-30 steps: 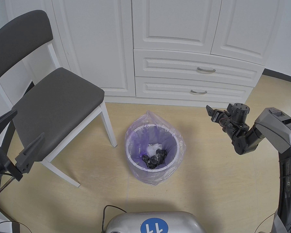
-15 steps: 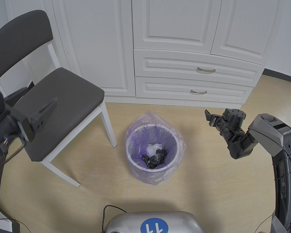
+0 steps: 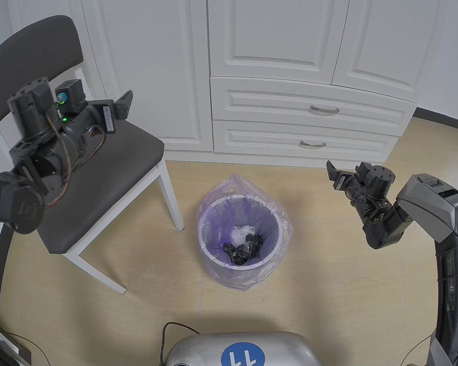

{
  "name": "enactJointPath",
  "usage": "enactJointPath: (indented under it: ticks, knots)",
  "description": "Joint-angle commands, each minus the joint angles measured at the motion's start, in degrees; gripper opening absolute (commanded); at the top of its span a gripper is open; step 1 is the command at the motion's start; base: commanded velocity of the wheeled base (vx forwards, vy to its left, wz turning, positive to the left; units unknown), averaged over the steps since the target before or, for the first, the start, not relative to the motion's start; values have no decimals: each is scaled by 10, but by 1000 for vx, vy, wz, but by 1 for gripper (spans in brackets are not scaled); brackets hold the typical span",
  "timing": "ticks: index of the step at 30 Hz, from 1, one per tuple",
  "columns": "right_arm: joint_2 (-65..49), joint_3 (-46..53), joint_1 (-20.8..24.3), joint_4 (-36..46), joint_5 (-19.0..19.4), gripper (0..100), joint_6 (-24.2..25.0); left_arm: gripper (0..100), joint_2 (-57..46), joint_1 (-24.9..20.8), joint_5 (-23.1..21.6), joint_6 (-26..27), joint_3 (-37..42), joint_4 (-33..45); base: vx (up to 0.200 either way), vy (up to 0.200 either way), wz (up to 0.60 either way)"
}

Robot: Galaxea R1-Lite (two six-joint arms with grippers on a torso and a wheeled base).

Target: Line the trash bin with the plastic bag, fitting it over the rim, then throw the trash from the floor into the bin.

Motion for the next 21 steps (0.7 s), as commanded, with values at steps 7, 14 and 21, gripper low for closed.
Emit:
enactJointPath:
  ticks: [7,14,21]
  knots:
    - [-82,14,37,-122,-1,100,-28,100,238,-11,7,-10,-184,-105,0,0,0]
    - [-6,-158,44,-60,-1,100,-27,100,331,10,6,-10,-335,-84,0,0,0]
    - [102,-433,42,157,-60,100,-27,100,382,21,6,-13,-434,-48,0,0,0]
